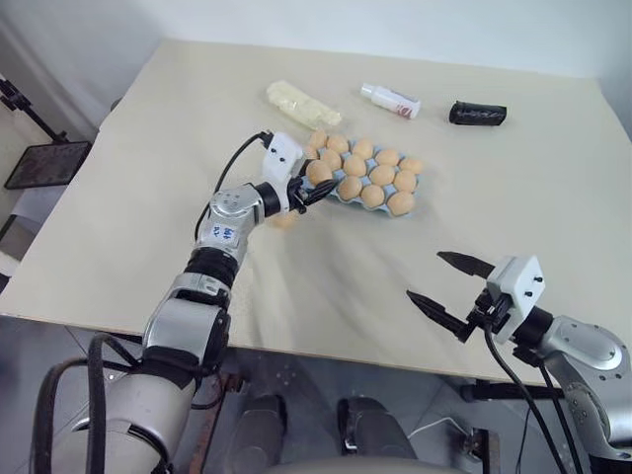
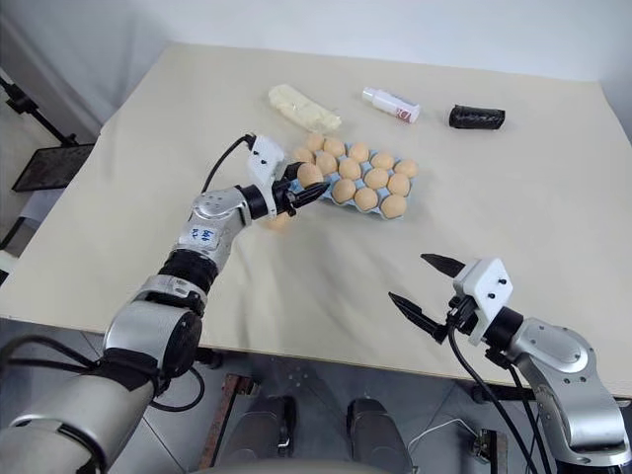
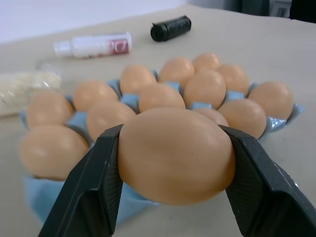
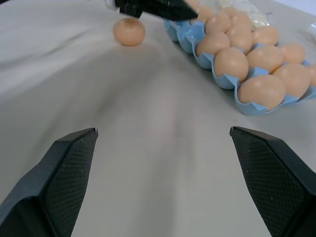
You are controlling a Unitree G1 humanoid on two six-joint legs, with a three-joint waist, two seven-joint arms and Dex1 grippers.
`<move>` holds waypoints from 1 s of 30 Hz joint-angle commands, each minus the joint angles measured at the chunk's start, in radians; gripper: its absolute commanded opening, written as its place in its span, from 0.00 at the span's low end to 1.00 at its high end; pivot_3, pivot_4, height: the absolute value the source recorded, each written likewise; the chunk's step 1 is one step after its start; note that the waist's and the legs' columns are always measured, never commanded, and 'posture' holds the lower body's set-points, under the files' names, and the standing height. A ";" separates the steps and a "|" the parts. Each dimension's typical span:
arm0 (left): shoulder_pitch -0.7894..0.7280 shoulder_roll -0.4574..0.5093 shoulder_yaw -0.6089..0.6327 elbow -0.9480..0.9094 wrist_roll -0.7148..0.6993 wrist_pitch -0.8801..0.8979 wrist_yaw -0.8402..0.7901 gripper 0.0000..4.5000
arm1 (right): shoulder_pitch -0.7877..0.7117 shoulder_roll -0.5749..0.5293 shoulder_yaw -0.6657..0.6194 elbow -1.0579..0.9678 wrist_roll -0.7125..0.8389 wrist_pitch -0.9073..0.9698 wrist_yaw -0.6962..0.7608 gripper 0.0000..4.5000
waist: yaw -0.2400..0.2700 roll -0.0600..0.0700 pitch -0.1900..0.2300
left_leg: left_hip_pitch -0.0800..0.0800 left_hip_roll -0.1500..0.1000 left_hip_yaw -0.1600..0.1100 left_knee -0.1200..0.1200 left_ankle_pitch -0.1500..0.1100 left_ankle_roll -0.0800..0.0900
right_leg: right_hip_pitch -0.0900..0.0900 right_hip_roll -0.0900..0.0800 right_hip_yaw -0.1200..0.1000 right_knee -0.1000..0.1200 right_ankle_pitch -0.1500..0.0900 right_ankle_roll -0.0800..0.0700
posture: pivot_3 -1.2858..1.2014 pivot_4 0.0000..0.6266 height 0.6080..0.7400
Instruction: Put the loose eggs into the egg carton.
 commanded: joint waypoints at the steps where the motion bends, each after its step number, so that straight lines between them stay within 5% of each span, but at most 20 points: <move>1: -0.057 -0.018 0.022 0.064 0.015 -0.057 0.023 0.63 | 0.001 0.009 -0.030 -0.054 0.018 -0.004 -0.021 1.00 | 0.001 0.000 0.000 | -0.001 0.000 0.001 0.000 0.000 0.000 | -0.001 0.000 0.000 0.001 0.000 0.000 | 0.52 0.24 1.00; 7: -0.074 -0.022 0.048 0.109 0.022 -0.101 0.045 0.99 | 0.011 0.022 -0.022 -0.066 0.018 -0.003 -0.039 1.00 | -0.002 0.000 0.000 | 0.000 0.000 0.003 0.000 0.000 0.001 | -0.003 0.000 0.002 0.003 0.000 0.000 | 0.52 0.24 1.00; 16: 0.037 0.060 0.064 -0.022 -0.003 -0.159 -0.167 0.99 | -0.016 0.025 0.004 -0.047 0.019 -0.002 -0.026 1.00 | -0.008 0.000 0.000 | 0.002 0.000 0.005 0.001 0.003 0.000 | -0.005 0.000 0.002 0.012 0.000 0.000 | 0.52 0.24 1.00; 23: 0.386 0.264 0.117 -0.449 -0.121 -0.102 -0.387 0.99 | -0.037 0.022 0.019 -0.040 0.024 -0.020 0.017 1.00 | -0.023 0.000 0.000 | 0.002 0.001 0.003 0.000 0.007 -0.005 | -0.006 0.000 0.004 0.014 0.000 -0.001 | 0.52 0.24 1.00; 30: 0.711 0.411 0.232 -0.785 -0.228 0.055 -0.358 0.99 | -0.083 0.046 0.069 0.003 0.010 -0.062 0.044 1.00 | -0.027 0.000 0.000 | 0.002 0.002 0.000 -0.001 0.007 -0.001 | -0.005 -0.001 0.001 0.014 0.002 -0.004 | 0.52 0.24 1.00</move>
